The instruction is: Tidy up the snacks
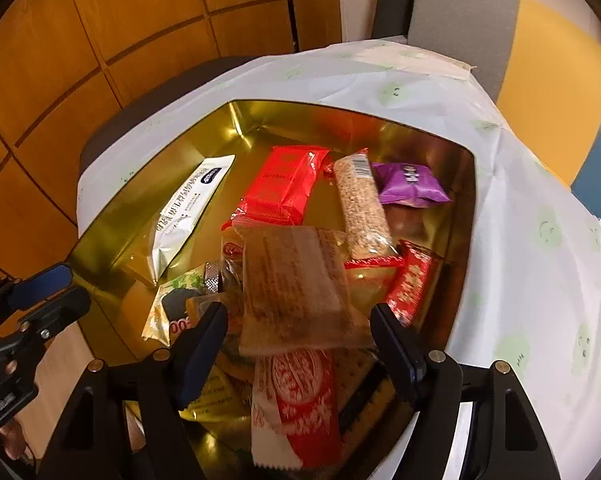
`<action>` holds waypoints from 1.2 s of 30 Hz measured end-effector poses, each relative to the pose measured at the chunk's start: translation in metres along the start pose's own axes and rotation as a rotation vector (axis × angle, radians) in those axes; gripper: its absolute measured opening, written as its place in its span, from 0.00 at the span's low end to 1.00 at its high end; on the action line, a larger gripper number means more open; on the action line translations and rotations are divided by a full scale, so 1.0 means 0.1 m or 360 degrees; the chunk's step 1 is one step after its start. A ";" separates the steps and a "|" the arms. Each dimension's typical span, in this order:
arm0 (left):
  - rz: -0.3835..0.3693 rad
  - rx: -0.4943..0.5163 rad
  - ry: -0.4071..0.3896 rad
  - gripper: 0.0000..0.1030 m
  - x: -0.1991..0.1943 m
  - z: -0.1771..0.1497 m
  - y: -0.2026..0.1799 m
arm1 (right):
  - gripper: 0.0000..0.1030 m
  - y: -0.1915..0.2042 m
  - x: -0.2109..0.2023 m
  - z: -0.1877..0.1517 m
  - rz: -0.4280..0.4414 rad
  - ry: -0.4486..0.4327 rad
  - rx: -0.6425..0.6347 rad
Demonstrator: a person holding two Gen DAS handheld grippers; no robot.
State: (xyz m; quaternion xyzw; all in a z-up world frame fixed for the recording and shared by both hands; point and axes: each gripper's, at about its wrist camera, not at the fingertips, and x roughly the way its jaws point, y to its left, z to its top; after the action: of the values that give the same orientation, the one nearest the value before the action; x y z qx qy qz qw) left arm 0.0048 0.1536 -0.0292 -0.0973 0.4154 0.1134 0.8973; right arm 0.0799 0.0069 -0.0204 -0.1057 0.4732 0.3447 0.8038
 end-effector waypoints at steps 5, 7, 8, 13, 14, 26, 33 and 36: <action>-0.0010 0.0012 -0.0005 0.37 -0.02 0.00 -0.04 | 0.47 0.02 -0.17 -0.09 -0.0007 -0.0048 -0.0032; -0.0016 0.0019 -0.0003 0.37 -0.02 -0.01 -0.05 | 0.41 0.04 -0.14 -0.10 -0.0002 -0.0025 -0.0042; -0.0022 0.0021 -0.0001 0.37 -0.03 -0.01 -0.06 | 0.41 0.04 -0.11 -0.11 -0.0014 -0.0012 -0.0048; -0.0019 0.0040 -0.0005 0.37 -0.04 -0.01 -0.09 | 0.24 0.03 0.05 -0.05 -0.0031 0.0004 -0.0019; -0.0014 0.0038 -0.0003 0.37 -0.04 0.00 -0.08 | 0.24 0.04 0.08 -0.04 -0.0043 -0.0001 -0.0021; 0.0068 0.0014 -0.0111 0.37 -0.15 0.02 -0.08 | 0.27 0.15 -0.05 -0.13 -0.0076 -0.0053 -0.0079; 0.0075 0.0017 -0.0173 0.37 -0.27 0.03 -0.12 | 0.45 0.13 -0.30 -0.20 -0.0142 -0.0167 -0.0005; 0.0076 0.0025 -0.0207 0.37 -0.34 0.04 -0.16 | 0.52 0.12 -0.45 -0.27 -0.0206 -0.0232 0.0062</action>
State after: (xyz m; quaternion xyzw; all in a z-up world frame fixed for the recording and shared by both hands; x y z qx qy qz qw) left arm -0.0097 0.1354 0.0006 -0.0728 0.3594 0.1377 0.9201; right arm 0.0399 -0.0179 0.0045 -0.0951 0.4122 0.2895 0.8586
